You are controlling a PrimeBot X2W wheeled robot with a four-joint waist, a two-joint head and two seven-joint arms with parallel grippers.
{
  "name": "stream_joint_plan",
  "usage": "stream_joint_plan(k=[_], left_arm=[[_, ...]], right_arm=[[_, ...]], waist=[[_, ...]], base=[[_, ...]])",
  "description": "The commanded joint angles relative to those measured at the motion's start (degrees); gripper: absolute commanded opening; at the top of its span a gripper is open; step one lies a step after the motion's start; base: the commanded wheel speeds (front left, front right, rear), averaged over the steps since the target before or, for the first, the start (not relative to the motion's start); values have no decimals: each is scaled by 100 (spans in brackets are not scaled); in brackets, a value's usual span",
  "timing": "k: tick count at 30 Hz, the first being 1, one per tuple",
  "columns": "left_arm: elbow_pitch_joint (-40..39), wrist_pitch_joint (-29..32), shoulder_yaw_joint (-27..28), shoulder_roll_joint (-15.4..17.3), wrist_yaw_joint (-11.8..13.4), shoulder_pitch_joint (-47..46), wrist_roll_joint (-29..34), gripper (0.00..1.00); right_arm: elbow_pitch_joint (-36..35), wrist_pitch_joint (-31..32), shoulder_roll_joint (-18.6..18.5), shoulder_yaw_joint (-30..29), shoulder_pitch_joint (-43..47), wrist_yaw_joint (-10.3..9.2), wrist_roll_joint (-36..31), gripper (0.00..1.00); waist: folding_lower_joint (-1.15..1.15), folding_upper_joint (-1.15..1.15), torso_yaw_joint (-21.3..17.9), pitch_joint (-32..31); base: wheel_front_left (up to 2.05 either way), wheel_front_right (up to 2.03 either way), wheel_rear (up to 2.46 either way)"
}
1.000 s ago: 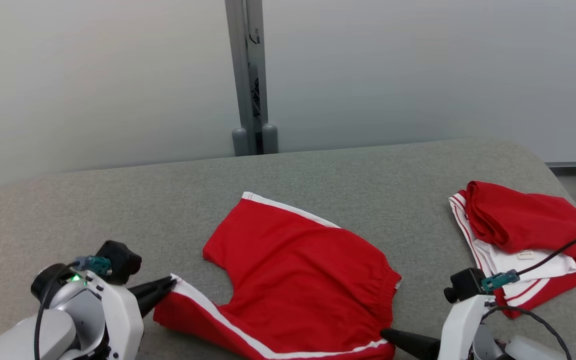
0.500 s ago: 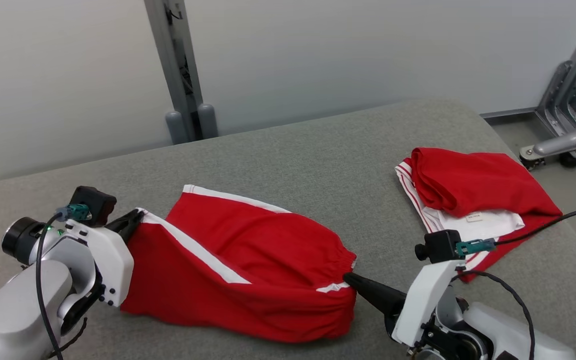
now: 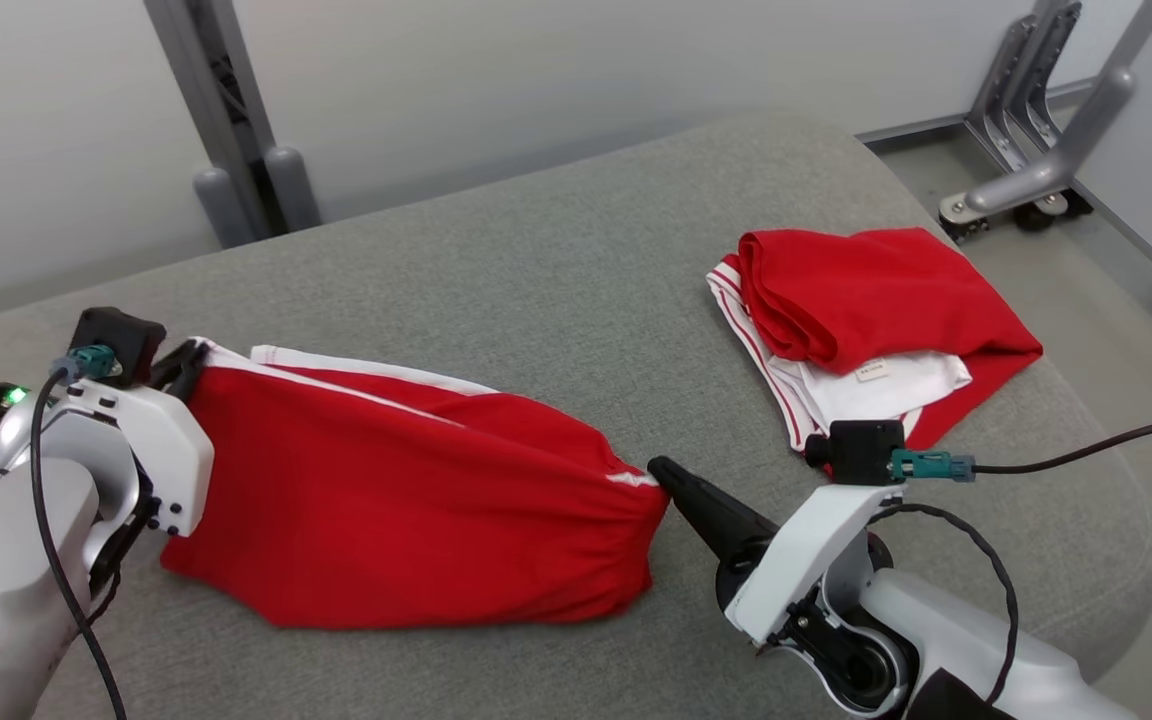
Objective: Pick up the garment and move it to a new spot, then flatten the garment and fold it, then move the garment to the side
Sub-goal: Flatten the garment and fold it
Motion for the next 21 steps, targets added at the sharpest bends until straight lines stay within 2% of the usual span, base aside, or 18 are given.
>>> stream_joint_plan(k=[1, 13, 21], left_arm=[[108, -52, 0, -39, 18, -129, 50, 0], [1080, -242, -109, -346, -167, -546, 169, 0], [1504, -282, -194, -441, -220, -810, 266, 0]], right_arm=[[71, -127, 15, 11, -89, 3, -60, 0], [470, -591, 428, -149, -256, 3, -338, 0], [524, -592, 817, -846, -220, 3, -935, 0]], waist=[[0, 0, -106, 112], [0, 0, -451, 466], [0, 0, -609, 707]], base=[[0, 0, 0], [0, 0, 0], [0, 0, 0]])
